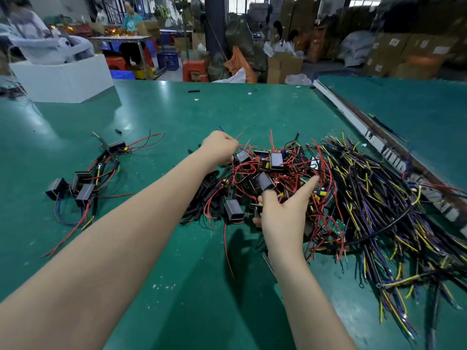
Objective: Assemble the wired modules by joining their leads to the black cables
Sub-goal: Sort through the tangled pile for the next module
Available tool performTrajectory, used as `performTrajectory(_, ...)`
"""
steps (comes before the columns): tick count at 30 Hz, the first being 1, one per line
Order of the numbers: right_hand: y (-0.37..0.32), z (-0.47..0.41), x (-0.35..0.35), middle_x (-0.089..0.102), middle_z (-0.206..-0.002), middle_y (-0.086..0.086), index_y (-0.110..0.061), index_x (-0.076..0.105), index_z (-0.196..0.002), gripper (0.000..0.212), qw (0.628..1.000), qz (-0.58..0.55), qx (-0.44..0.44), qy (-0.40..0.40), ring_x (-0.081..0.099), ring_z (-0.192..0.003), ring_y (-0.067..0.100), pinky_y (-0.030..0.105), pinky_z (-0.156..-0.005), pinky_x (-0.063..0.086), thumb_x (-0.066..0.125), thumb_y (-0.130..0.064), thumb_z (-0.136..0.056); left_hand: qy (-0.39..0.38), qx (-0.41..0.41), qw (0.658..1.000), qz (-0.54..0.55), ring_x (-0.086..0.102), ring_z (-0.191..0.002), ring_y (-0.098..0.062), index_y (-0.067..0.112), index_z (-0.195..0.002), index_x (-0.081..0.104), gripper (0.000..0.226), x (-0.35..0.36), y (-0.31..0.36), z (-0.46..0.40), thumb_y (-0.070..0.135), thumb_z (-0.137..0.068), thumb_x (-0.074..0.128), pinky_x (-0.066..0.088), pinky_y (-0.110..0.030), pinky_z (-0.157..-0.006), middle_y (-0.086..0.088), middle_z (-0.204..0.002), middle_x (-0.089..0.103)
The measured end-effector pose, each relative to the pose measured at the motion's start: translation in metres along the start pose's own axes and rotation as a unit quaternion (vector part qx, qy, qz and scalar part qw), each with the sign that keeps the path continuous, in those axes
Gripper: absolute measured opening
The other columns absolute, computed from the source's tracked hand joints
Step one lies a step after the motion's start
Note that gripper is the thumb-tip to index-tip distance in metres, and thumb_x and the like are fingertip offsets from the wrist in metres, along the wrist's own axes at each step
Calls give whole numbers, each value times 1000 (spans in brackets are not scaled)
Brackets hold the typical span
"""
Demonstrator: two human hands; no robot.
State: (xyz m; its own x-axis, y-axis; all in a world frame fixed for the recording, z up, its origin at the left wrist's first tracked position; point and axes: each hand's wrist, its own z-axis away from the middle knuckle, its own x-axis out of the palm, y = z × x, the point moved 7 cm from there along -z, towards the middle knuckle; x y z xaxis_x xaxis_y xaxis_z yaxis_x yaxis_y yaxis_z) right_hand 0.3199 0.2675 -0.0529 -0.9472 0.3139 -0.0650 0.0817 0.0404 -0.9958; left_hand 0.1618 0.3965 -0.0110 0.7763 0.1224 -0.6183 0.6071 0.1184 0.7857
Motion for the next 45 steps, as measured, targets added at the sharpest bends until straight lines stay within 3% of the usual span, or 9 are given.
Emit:
performTrajectory(8, 3, -1, 3, 23, -149, 10, -26, 2, -153, 82, 998, 53, -10, -28, 51, -122, 37, 57, -94, 46, 51, -14, -89, -58, 40, 974, -213, 61, -103, -26, 19, -108, 71, 39, 26, 4, -14, 49, -88, 54, 46, -28, -88, -8, -105, 69)
performTrajectory(11, 2, 1, 3, 28, -146, 10, -21, 6, -153, 79, 995, 92, -30, -28, 52, -116, 34, 34, -92, 39, 53, -16, -89, -39, 66, 974, -212, 61, -99, -23, 23, -97, 70, 24, 27, 11, -14, 38, -80, 63, 47, -25, -83, -4, -96, 67)
performTrajectory(16, 1, 3, 3, 29, -148, 12, -17, 8, -152, 77, 990, 132, -46, -31, 48, -116, 30, 21, -67, 18, 54, -16, -90, 51, 155, 986, 15, 65, -85, -17, 25, -94, 60, 30, 6, 38, 2, 13, -69, 71, 53, -27, -77, 2, -90, 67)
performTrajectory(25, 4, 0, 1, 30, -148, 11, -16, 12, -152, 74, 992, 114, -53, -31, 36, -101, 15, 18, -66, 17, 53, -15, -90, 210, 243, 868, 378, 56, -85, -10, 20, -90, 50, 32, -76, 70, 39, -1, -76, 70, 50, -30, -80, 2, -92, 58)
performTrajectory(31, 1, 0, 2, 30, -148, 8, -18, 14, -151, 72, 992, 110, -50, -24, 34, -99, 11, 18, -66, 17, 54, -17, -90, 116, 166, 702, 682, 62, -78, -30, 15, -104, 43, 29, -92, 73, 43, -5, -89, 58, 56, -34, -67, -18, -104, 57)
performTrajectory(37, -16, 4, 1, 45, -138, -4, -22, 36, -141, 55, 990, 65, -123, -17, 57, -94, 12, 17, -81, 38, 55, -12, -90, -35, 62, 724, 686, 66, -73, -30, 16, -92, 44, 23, -43, 79, 60, -5, -92, 53, 58, -34, -70, -18, -85, 65)
performTrajectory(39, -18, 4, 4, 50, -131, -11, -25, 38, -140, 53, 992, 29, -116, -37, 63, -94, 20, 35, -89, 50, 55, -13, -92, -83, 68, 726, 680, 68, -70, -28, 14, -98, 45, 22, -36, 88, 70, -6, -92, 52, 58, -36, -72, -17, -76, 68)
performTrajectory(41, -16, 4, 7, 50, -121, -24, -28, 35, -141, 54, 994, -9, -93, -55, 66, -81, 22, 43, -78, 56, 57, -15, -93, -131, 89, 727, 668, 69, -74, -29, 14, -103, 46, 24, -33, 101, 83, -7, -91, 51, 57, -38, -76, -17, -78, 68)
performTrajectory(45, -15, 0, 8, 47, -124, -20, -32, 29, -144, 60, 990, -99, -65, -81, 66, -69, 7, 20, -50, 48, 60, -19, -94, -250, 134, 708, 646, 68, -86, -31, 15, -107, 51, 25, -26, 124, 114, -4, -90, 50, 54, -38, -83, -19, -95, 65)
